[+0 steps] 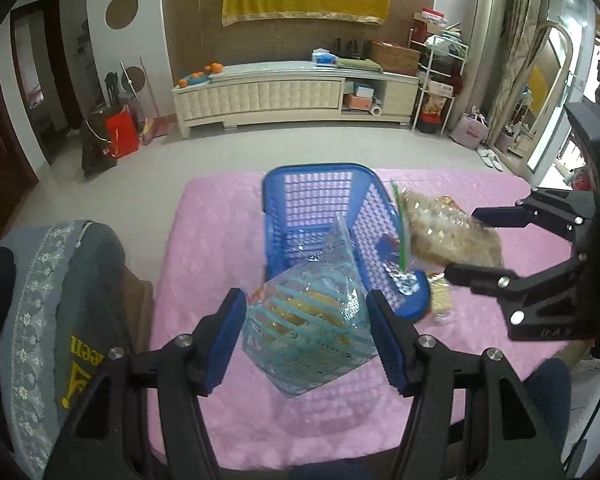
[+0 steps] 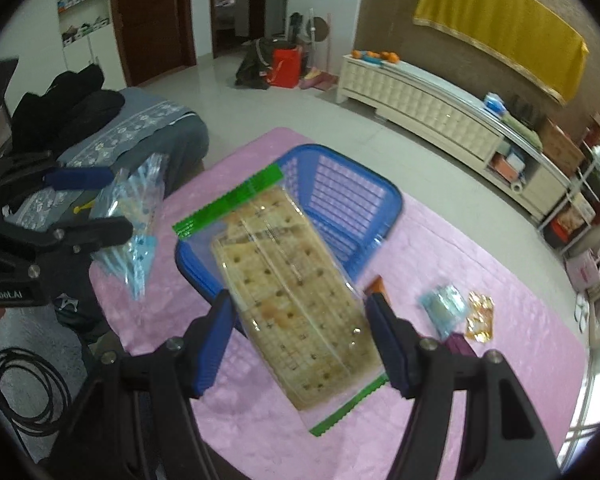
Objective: Organize snacks
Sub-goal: 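Carry the cracker pack and blue bag over the blue basket with both tools, then lower the cracker pack into the basket and open the right tool, then lower the light blue striped bag into the basket and open the left tool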
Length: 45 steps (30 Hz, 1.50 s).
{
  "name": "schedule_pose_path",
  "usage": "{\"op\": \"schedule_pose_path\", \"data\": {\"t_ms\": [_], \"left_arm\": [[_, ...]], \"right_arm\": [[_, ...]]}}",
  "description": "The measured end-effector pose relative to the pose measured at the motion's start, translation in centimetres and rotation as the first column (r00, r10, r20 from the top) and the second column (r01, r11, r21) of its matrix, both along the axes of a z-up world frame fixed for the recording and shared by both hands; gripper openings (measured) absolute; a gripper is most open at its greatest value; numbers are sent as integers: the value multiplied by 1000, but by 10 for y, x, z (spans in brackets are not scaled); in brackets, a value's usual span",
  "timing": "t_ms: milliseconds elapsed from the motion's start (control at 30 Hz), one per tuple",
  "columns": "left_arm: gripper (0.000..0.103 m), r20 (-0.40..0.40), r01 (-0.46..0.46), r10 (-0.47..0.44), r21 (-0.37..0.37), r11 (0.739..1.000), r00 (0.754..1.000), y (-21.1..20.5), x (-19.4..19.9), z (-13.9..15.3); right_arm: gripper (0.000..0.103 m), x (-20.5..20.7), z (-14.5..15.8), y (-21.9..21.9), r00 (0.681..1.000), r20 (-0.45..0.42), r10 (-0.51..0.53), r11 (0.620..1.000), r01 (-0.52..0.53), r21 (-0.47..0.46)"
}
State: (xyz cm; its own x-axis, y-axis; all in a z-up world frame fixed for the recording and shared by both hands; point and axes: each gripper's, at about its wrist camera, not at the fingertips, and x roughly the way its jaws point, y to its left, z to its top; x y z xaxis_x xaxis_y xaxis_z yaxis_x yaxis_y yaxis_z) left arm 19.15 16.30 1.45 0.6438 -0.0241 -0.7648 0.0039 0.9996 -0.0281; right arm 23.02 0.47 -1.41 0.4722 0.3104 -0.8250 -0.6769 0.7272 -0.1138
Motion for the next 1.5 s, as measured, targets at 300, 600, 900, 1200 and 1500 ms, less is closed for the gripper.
{"op": "schedule_pose_path", "data": {"t_ms": [300,600,900,1200,1500], "left_arm": [[60,-12,-16,16,-8,1000,1000,38,6,-13],[60,-40,-38,36,-59,998,999,59,13,-36],[60,-71,-32,29,-36,999,997,50,13,-42],[60,-45,14,-14,-12,1000,999,21,19,-25],[60,-60,93,-92,6,996,994,-13,44,-31]], "right_arm": [[71,29,-37,42,998,-33,59,997,-61,-55],[71,29,-77,68,982,-30,185,968,-187,-168],[85,27,-87,52,979,-104,174,972,-188,-144],[92,18,-50,24,993,-48,110,988,-115,-106],[92,38,-44,-20,992,-61,-107,993,105,-45]]}}
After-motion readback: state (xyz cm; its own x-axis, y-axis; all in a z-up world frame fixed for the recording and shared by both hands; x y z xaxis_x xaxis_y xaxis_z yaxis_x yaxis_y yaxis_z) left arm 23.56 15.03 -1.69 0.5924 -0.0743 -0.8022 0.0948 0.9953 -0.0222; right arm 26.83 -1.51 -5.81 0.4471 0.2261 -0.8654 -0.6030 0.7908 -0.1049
